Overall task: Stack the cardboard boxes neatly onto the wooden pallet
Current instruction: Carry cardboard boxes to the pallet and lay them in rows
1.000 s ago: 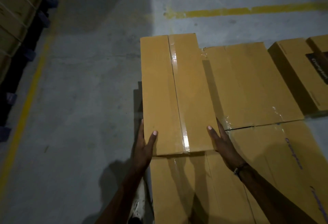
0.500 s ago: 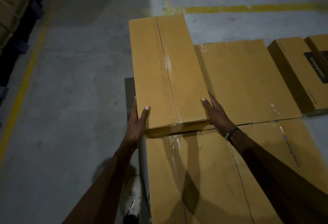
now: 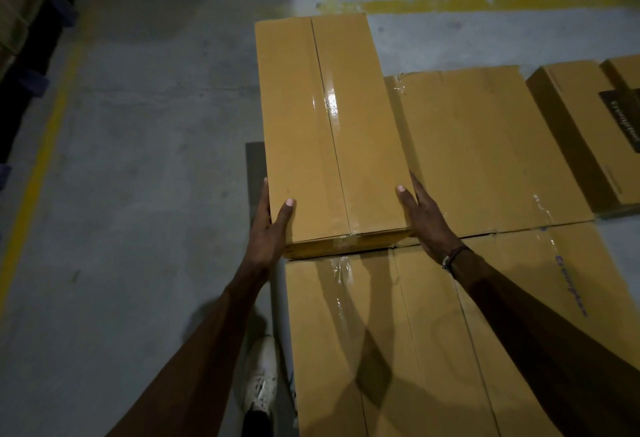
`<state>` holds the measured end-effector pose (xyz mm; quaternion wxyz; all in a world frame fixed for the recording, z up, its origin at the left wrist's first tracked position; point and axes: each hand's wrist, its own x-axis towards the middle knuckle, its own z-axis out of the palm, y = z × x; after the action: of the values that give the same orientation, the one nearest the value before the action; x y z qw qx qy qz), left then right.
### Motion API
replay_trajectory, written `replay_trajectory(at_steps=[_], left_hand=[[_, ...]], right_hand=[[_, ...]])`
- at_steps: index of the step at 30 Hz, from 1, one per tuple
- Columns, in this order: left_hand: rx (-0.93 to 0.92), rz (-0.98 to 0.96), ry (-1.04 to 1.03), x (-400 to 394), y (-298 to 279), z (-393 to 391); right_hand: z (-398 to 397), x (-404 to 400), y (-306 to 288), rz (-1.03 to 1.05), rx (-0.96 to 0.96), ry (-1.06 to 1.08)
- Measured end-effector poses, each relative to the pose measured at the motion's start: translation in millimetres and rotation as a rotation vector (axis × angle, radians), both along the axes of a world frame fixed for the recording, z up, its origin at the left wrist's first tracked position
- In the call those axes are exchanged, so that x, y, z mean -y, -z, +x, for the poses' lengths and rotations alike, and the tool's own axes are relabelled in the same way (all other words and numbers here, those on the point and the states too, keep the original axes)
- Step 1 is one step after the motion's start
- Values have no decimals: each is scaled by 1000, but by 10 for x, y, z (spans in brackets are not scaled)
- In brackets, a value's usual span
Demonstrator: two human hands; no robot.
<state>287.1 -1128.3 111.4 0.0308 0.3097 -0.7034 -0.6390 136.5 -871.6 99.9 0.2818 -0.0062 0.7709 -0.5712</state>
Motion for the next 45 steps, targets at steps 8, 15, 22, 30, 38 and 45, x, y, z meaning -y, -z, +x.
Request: replay_trajectory(at_steps=[8,15,22,30,38,45], left_hand=[[11,-20,14,-67,-52,-12],[19,-39,16,-56,-2,4],[30,-127,9,-90,-120,68],[-36,-264,-1,-376,-769,558],[-82,-329,-62,-1034,-2279,1370],[-171,-362,-144,-1636,-3584,2510]], right_hand=[[-15,-42,35,4,-2,1],[7,-45,37,6,-18,0],[87,-76,-67,41,5,34],[543,-481,-808,-9,-66,122],[1362,-1102,-2318,-121,-71,130],[2394,-2047,-3523,-120,-71,135]])
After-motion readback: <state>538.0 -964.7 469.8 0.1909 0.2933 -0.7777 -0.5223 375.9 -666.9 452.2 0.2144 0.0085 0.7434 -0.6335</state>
